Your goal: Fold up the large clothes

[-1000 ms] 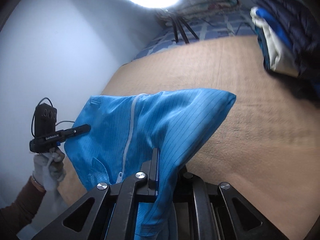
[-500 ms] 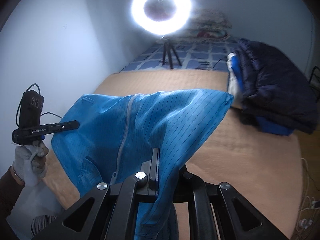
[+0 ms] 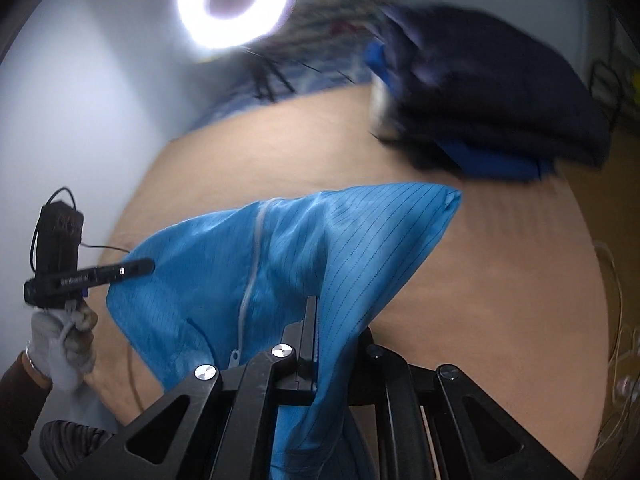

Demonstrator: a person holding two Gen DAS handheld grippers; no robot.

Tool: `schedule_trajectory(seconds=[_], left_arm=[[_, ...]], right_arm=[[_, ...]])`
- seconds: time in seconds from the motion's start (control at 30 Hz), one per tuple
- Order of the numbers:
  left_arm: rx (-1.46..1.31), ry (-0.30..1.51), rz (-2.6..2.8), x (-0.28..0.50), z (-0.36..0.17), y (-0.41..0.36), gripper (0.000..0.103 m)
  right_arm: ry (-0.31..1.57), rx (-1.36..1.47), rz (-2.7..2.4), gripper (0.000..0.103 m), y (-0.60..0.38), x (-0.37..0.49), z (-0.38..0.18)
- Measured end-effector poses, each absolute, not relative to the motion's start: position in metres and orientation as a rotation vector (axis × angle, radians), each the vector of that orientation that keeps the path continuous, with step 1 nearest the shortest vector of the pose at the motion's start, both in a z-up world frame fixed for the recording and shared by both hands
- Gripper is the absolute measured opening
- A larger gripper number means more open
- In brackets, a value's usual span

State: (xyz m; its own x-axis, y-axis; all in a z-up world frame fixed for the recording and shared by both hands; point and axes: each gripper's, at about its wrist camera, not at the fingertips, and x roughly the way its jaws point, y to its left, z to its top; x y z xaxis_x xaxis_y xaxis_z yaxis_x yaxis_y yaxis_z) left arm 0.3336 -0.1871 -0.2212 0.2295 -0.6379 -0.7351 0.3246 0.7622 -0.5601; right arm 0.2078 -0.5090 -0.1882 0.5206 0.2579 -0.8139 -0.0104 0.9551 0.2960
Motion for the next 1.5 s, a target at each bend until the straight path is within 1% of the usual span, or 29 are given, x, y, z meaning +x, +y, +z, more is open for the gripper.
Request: schedule_trajectory(seconds=[0.03, 0.1, 0.13, 0.17, 0.2, 0.23, 0.27, 0.3, 0.33, 0.37, 0.4, 0.47, 0.53, 0.67, 0.8, 0.9, 0.93, 0.97, 1.0, 1.07, 1.1, 1.2, 1.3, 1.37, 1.4, 1.47, 1.5], left_arm=[[-0.307, 1.181, -0.670, 0.337, -0.229, -0.193, 0.018], [-0.312, 1.217, -0.668, 0.341, -0.242, -0.198, 0.032], [-0.319, 1.227, -0.683, 0.341, -0.246, -0.198, 0.032], [-0.318, 1.234, -0.694, 0.339, -0.251, -0.197, 0.032], [-0.321, 1.242, -0.699, 0.336, -0.254, -0.195, 0.035], [-0.329, 1.252, -0.701, 0.333, -0.257, -0.190, 0.038], [-0.352, 1.257, -0.701, 0.332, -0.259, -0.185, 0.038], [-0.381, 1.262, -0.698, 0.332, -0.261, -0.180, 0.042], [-0.419, 1.270, -0.688, 0.333, -0.264, -0.172, 0.044], [-0.454, 1.269, -0.679, 0.333, -0.266, -0.164, 0.044], [-0.478, 1.266, -0.676, 0.334, -0.267, -0.160, 0.044], [-0.493, 1.264, -0.677, 0.335, -0.273, -0.162, 0.044], [-0.458, 1.269, -0.689, 0.329, -0.281, -0.172, 0.044], [-0.385, 1.237, -0.702, 0.320, -0.278, -0.185, 0.044], [-0.431, 1.241, -0.704, 0.320, -0.271, -0.174, 0.044], [-0.509, 1.229, -0.693, 0.322, -0.266, -0.158, 0.044], [-0.526, 1.220, -0.692, 0.323, -0.264, -0.154, 0.044], [-0.530, 1.213, -0.693, 0.323, -0.262, -0.150, 0.044], [-0.523, 1.208, -0.683, 0.323, -0.261, -0.149, 0.044], [-0.503, 1.206, -0.681, 0.322, -0.261, -0.152, 0.033], [-0.464, 1.223, -0.678, 0.320, -0.264, -0.157, 0.025], [-0.328, 1.267, -0.663, 0.311, -0.280, -0.175, 0.025], [-0.328, 1.229, -0.673, 0.308, -0.273, -0.173, 0.025], [-0.360, 1.207, -0.673, 0.312, -0.267, -0.163, 0.025], [-0.374, 1.201, -0.675, 0.313, -0.265, -0.157, 0.025], [-0.398, 1.195, -0.670, 0.317, -0.263, -0.148, 0.025], [-0.419, 1.196, -0.670, 0.319, -0.263, -0.143, 0.025]], right_arm=[[1.028, 0.278, 0.155, 0.004, -0.517, 0.210, -0.196], [1.066, 0.298, 0.150, 0.005, -0.533, 0.216, -0.218], [1.084, 0.305, 0.148, 0.007, -0.540, 0.219, -0.227], [1.102, 0.313, 0.137, 0.014, -0.549, 0.222, -0.238], [1.115, 0.326, 0.124, 0.023, -0.556, 0.224, -0.247], [1.120, 0.337, 0.118, 0.028, -0.560, 0.222, -0.251], [1.121, 0.352, 0.114, 0.036, -0.565, 0.221, -0.255], [1.120, 0.368, 0.115, 0.037, -0.569, 0.219, -0.257], [1.115, 0.386, 0.128, 0.037, -0.572, 0.215, -0.258], [1.111, 0.401, 0.134, 0.041, -0.575, 0.209, -0.258], [1.105, 0.415, 0.129, 0.048, -0.579, 0.204, -0.258], [1.083, 0.494, 0.132, 0.053, -0.590, 0.189, -0.258], [1.056, 0.571, 0.149, 0.052, -0.597, 0.173, -0.258], [1.049, 0.612, 0.134, 0.052, -0.596, 0.153, -0.259], [0.987, 0.716, 0.166, 0.053, -0.592, 0.129, -0.251], [1.036, 0.699, 0.170, 0.052, -0.581, 0.130, -0.257], [1.058, 0.684, 0.159, 0.045, -0.577, 0.135, -0.262], [1.069, 0.676, 0.162, 0.024, -0.573, 0.140, -0.266], [1.074, 0.679, 0.172, 0.008, -0.571, 0.143, -0.269], [1.074, 0.675, 0.165, 0.000, -0.567, 0.148, -0.271], [1.072, 0.645, 0.154, 0.000, -0.566, 0.149, -0.269], [1.092, 0.602, 0.122, 0.000, -0.572, 0.145, -0.273], [1.098, 0.613, 0.113, 0.000, -0.576, 0.139, -0.278], [1.095, 0.585, 0.139, 0.009, -0.573, 0.136, -0.272], [1.096, 0.587, 0.170, 0.021, -0.573, 0.135, -0.268], [1.055, 0.573, 0.211, 0.038, -0.577, 0.129, -0.256], [1.022, 0.557, 0.210, 0.041, -0.583, 0.126, -0.248]])
